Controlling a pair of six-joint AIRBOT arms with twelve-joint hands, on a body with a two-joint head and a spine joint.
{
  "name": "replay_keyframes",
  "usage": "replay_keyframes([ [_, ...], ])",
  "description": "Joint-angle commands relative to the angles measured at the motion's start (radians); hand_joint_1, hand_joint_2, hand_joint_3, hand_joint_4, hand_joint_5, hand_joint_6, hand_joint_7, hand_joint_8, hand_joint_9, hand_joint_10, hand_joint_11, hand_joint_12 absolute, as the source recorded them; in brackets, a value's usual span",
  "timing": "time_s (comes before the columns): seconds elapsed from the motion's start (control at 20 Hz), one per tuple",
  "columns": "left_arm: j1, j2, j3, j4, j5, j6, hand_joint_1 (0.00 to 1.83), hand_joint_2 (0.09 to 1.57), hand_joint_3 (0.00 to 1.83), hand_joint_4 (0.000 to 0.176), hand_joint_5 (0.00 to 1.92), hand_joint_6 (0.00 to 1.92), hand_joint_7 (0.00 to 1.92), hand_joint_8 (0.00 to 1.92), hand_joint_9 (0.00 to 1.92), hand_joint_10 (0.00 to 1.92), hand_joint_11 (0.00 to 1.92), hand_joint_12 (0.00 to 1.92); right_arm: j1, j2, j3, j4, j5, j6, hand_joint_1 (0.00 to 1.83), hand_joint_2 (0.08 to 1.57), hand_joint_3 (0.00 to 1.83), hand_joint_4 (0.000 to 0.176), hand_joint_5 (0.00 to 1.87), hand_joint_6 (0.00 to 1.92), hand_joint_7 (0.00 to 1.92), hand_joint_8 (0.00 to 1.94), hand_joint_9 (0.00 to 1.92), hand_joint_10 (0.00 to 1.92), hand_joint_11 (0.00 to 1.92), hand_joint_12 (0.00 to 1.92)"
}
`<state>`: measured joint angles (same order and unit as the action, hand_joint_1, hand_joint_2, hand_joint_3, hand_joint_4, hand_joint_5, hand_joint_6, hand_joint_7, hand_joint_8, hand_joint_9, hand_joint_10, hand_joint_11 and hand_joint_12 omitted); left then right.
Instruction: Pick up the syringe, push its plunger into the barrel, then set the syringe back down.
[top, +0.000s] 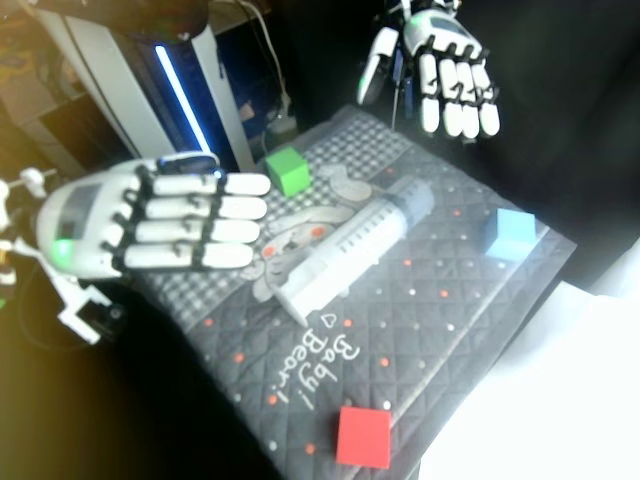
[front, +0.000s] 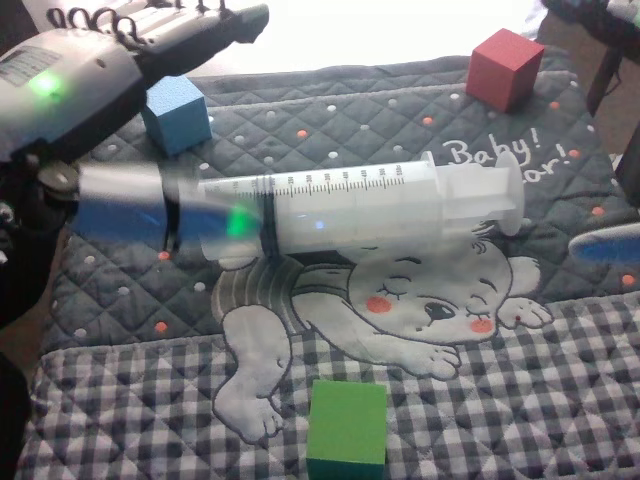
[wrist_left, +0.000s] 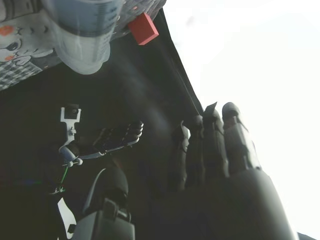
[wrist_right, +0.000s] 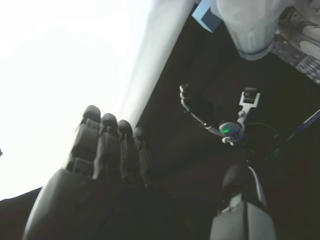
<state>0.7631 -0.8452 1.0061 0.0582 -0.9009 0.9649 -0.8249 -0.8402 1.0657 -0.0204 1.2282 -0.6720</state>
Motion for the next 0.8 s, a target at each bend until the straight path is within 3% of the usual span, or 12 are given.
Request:
replay_keyframes([
  [0.0, -0.02, -0.008, 0.009, -0.009, -0.092, -0.02, 0.57, 0.82, 0.01, 0.046, 0.02, 0.0, 0.12, 0.0, 0.18, 0.01, 0.0, 0.56, 0.014, 0.003, 0.002, 0.024, 0.124, 0.005, 0.61, 0.68, 0.01, 0.02, 0.16, 0.01, 0.17, 0.01, 0.15, 0.01, 0.0, 0.35],
  [0.15, -0.053, -0.038, 0.045, 0.04, -0.038, -0.086, 0.56, 0.8, 0.0, 0.056, 0.0, 0.0, 0.1, 0.0, 0.14, 0.0, 0.0, 0.5, 0.014, 0.003, 0.002, 0.024, 0.124, 0.006, 0.57, 0.68, 0.0, 0.046, 0.14, 0.0, 0.16, 0.0, 0.16, 0.01, 0.0, 0.35],
  [0.2, -0.067, -0.048, 0.054, 0.057, -0.017, -0.094, 0.53, 0.79, 0.0, 0.083, 0.0, 0.0, 0.13, 0.01, 0.14, 0.0, 0.0, 0.38, 0.014, 0.003, 0.002, 0.024, 0.124, 0.006, 0.58, 0.68, 0.0, 0.037, 0.15, 0.0, 0.16, 0.0, 0.15, 0.0, 0.0, 0.33],
  [0.3, -0.102, -0.064, 0.068, 0.104, 0.041, -0.112, 0.56, 0.8, 0.0, 0.08, 0.0, 0.0, 0.09, 0.0, 0.11, 0.0, 0.0, 0.44, 0.014, 0.003, 0.002, 0.024, 0.124, 0.006, 0.59, 0.67, 0.0, 0.046, 0.15, 0.0, 0.16, 0.0, 0.15, 0.0, 0.01, 0.32],
  [0.35, -0.129, -0.081, 0.089, 0.151, 0.08, -0.163, 0.55, 0.78, 0.0, 0.093, 0.0, 0.0, 0.07, 0.0, 0.12, 0.0, 0.0, 0.5, 0.014, 0.003, 0.002, 0.024, 0.124, 0.006, 0.58, 0.66, 0.0, 0.047, 0.15, 0.0, 0.16, 0.0, 0.15, 0.0, 0.0, 0.32],
  [0.4, -0.142, -0.092, 0.104, 0.181, 0.096, -0.205, 0.55, 0.78, 0.0, 0.093, 0.0, 0.0, 0.07, 0.0, 0.12, 0.0, 0.0, 0.5, 0.014, 0.003, 0.001, 0.024, 0.124, 0.007, 0.58, 0.66, 0.0, 0.047, 0.15, 0.0, 0.16, 0.0, 0.15, 0.0, 0.0, 0.32],
  [0.45, -0.156, -0.106, 0.124, 0.215, 0.112, -0.253, 0.55, 0.76, 0.0, 0.122, 0.0, 0.0, 0.04, 0.0, 0.09, 0.0, 0.0, 0.5, 0.014, 0.003, 0.001, 0.024, 0.124, 0.007, 0.56, 0.68, 0.0, 0.041, 0.15, 0.0, 0.16, 0.0, 0.16, 0.01, 0.01, 0.33],
  [0.5, -0.18, -0.127, 0.149, 0.263, 0.144, -0.316, 0.58, 0.76, 0.0, 0.118, 0.0, 0.0, 0.02, 0.0, 0.06, 0.0, 0.0, 0.4, 0.014, 0.003, 0.001, 0.024, 0.124, 0.007, 0.56, 0.68, 0.01, 0.042, 0.14, 0.0, 0.16, 0.0, 0.16, 0.01, 0.01, 0.33],
  [0.55, -0.196, -0.14, 0.163, 0.293, 0.172, -0.338, 0.57, 0.74, 0.0, 0.114, 0.0, 0.0, 0.0, 0.0, 0.02, 0.0, 0.0, 0.34, 0.014, 0.003, 0.0, 0.024, 0.124, 0.008, 0.57, 0.67, 0.0, 0.055, 0.14, 0.0, 0.15, 0.0, 0.15, 0.0, 0.0, 0.32],
  [0.65, -0.221, -0.151, 0.168, 0.34, 0.222, -0.342, 0.49, 0.73, 0.0, 0.08, 0.0, 0.0, 0.02, 0.01, 0.04, 0.01, 0.0, 0.34, 0.014, 0.003, 0.0, 0.024, 0.124, 0.008, 0.59, 0.66, 0.0, 0.048, 0.13, 0.0, 0.15, 0.0, 0.15, 0.01, 0.0, 0.31],
  [0.75, -0.245, -0.162, 0.168, 0.393, 0.277, -0.343, 0.5, 0.72, 0.0, 0.012, 0.0, 0.0, 0.06, 0.01, 0.03, 0.01, 0.0, 0.12, 0.014, 0.001, -0.001, 0.024, 0.124, 0.009, 0.58, 0.64, 0.0, 0.051, 0.14, 0.0, 0.16, 0.01, 0.17, 0.01, 0.02, 0.31],
])
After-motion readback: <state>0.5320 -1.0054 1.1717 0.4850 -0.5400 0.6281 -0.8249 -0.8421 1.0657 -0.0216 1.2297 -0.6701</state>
